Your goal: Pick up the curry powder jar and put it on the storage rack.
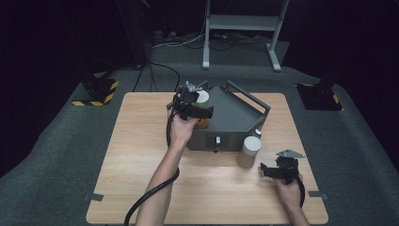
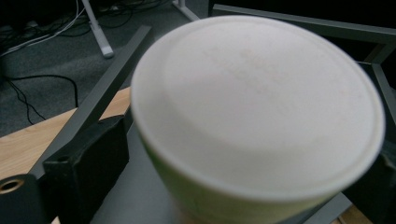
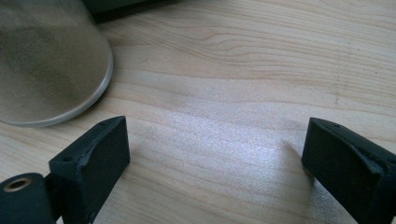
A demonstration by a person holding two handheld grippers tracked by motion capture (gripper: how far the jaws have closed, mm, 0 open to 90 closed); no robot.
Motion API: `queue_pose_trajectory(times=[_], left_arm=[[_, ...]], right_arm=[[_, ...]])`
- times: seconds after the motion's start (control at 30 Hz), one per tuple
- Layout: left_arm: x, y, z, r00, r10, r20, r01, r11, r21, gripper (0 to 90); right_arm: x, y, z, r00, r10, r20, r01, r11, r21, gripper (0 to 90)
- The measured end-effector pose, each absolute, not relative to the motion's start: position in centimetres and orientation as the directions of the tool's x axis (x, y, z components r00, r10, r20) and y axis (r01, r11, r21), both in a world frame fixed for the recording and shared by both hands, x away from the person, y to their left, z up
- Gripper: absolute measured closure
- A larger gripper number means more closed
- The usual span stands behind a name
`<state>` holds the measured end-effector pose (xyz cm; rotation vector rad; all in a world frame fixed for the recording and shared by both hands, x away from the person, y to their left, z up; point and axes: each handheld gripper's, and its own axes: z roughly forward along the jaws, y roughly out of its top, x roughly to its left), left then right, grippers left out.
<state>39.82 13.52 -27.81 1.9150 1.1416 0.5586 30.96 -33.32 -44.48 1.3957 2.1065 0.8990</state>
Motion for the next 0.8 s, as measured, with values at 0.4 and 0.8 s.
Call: queue_pose_trajectory(times=[0.4,0.8], left_arm=[[37.9,14.9,-28.6,0.498,0.866,-0.035,0.499,-0.253,0.829,2.8],[36.1,16.1,-29.5,0.495,0.868,-0.040,0.504,-0.249,0.827,2.8]], right_arm=[[31.0,-33.3,-44.5,-0.383,0.924,-0.018,0.626,0.274,0.731,7.3],[31.0,-33.3,-44.5,-0.383,0.923,-0.018,0.626,0.274,0.730,7.3]])
